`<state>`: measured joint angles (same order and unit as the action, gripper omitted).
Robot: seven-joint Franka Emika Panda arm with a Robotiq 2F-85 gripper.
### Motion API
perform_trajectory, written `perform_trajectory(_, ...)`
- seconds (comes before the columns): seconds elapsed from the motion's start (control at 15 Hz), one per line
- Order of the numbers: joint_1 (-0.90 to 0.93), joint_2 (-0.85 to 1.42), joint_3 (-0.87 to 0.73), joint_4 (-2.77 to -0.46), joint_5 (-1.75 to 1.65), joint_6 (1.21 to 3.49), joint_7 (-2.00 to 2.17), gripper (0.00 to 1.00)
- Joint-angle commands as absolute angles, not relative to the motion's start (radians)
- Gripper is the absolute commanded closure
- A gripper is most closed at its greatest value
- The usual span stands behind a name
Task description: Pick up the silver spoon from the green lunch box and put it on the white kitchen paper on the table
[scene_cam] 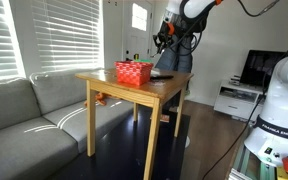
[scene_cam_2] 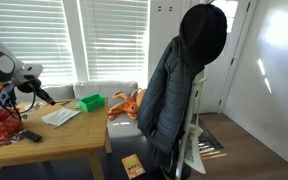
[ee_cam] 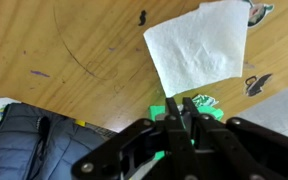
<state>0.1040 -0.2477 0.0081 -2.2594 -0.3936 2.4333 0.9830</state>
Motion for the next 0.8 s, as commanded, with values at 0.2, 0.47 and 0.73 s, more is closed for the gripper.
perform_trajectory(0.2,0.031,-0.358,0.095,-2.402,-0.323,2.488,0.866,0.89)
perform_trajectory(0.47,0.008,-0.349,0.11,-2.397,-0.329,2.486,0.87,0.89)
perform_trajectory(0.73,-0.008,-0.308,0.149,-2.394,-0.363,2.519,0.915,0.97)
